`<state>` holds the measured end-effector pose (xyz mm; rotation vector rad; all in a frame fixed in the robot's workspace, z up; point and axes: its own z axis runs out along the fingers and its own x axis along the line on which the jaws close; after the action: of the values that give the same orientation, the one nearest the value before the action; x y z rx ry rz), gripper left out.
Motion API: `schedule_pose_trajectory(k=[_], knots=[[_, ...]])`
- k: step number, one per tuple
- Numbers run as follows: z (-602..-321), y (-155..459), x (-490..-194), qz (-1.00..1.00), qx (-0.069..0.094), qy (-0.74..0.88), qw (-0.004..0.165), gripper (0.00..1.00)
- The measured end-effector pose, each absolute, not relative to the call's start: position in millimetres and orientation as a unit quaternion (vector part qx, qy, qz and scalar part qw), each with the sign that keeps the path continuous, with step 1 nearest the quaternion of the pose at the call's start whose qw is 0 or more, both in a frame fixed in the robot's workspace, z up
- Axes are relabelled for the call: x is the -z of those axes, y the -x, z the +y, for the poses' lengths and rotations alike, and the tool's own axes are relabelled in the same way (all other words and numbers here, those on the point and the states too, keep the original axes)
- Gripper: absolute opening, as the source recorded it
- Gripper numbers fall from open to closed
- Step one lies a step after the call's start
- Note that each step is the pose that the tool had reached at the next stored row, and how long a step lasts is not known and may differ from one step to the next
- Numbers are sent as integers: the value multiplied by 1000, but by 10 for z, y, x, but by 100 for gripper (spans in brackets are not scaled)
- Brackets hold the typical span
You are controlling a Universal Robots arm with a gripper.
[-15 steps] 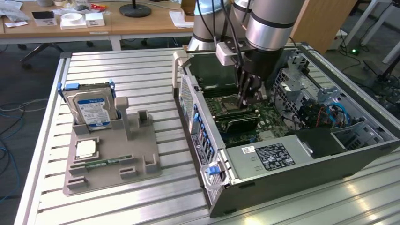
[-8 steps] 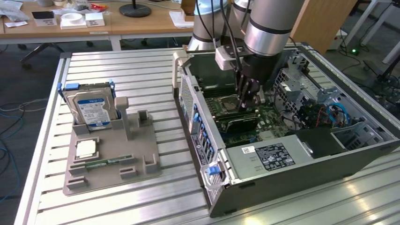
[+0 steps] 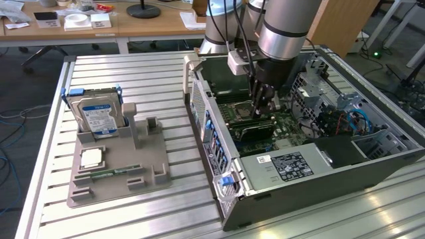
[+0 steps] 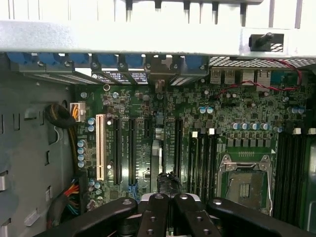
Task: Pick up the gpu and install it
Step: 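Press down on the gpu until it lock into place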
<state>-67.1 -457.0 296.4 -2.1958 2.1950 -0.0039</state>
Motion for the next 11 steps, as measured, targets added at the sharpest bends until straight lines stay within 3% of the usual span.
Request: schedule_pose_trajectory(k=[11], knots=[[-4552,671,-2948,707,-1,707,21,11]])
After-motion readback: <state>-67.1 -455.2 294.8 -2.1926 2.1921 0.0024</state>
